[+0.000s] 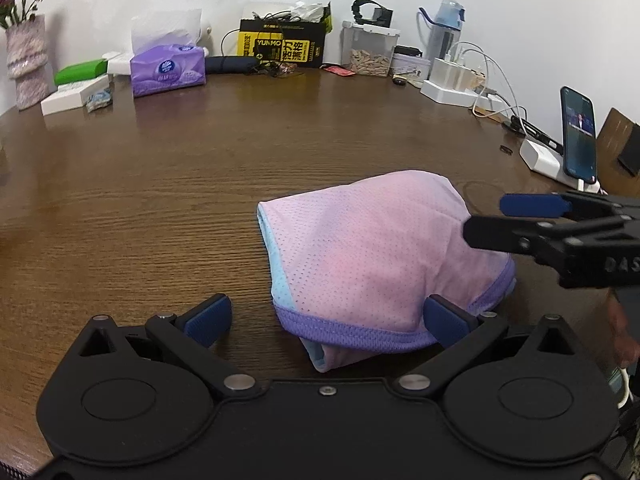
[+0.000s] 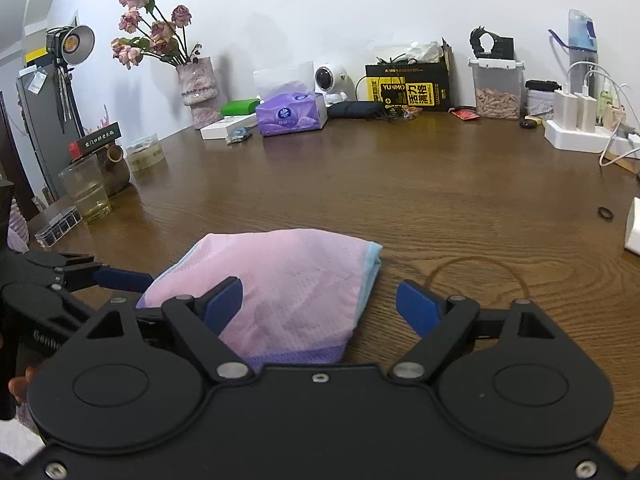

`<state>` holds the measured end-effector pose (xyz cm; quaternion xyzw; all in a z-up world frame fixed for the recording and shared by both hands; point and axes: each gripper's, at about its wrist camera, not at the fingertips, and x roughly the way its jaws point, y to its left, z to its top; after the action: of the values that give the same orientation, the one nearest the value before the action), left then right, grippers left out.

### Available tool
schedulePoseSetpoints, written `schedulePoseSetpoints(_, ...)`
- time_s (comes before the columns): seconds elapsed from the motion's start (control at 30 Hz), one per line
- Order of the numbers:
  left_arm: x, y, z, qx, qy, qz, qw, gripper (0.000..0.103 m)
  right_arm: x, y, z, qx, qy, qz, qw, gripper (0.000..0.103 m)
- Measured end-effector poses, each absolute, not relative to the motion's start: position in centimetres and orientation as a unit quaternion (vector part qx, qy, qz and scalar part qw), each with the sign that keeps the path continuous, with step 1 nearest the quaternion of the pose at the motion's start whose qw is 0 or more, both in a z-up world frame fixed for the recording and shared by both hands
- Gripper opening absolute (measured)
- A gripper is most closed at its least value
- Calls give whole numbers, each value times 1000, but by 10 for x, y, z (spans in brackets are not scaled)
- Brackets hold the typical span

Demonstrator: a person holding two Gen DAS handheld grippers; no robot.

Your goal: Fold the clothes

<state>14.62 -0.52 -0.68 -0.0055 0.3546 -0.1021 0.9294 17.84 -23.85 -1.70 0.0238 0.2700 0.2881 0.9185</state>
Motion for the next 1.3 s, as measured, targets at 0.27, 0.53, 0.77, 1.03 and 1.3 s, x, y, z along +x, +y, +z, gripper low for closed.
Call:
schedulePoseSetpoints(0.27,146,-10,-9,17,350,-105,931,103,179,-234,-20,24,274,285,918,88)
schedulePoseSetpoints(0.53,141,-10,-13,25,334,-104,937,103,187,-226,-23,16,283,293,913,88)
schedulePoseSetpoints(0.77,140,-13,-13,26,331,-116,936,103,197,-216,-26,7,295,300,907,88)
schedulePoseSetpoints(1.03,144,-21,-9,30,344,-145,927,101,207,-204,-30,-4,307,308,900,81)
schedulePoseSetpoints(1.3,134,-26,-10,35,322,-181,929,50,194,-208,-30,-13,312,324,893,39)
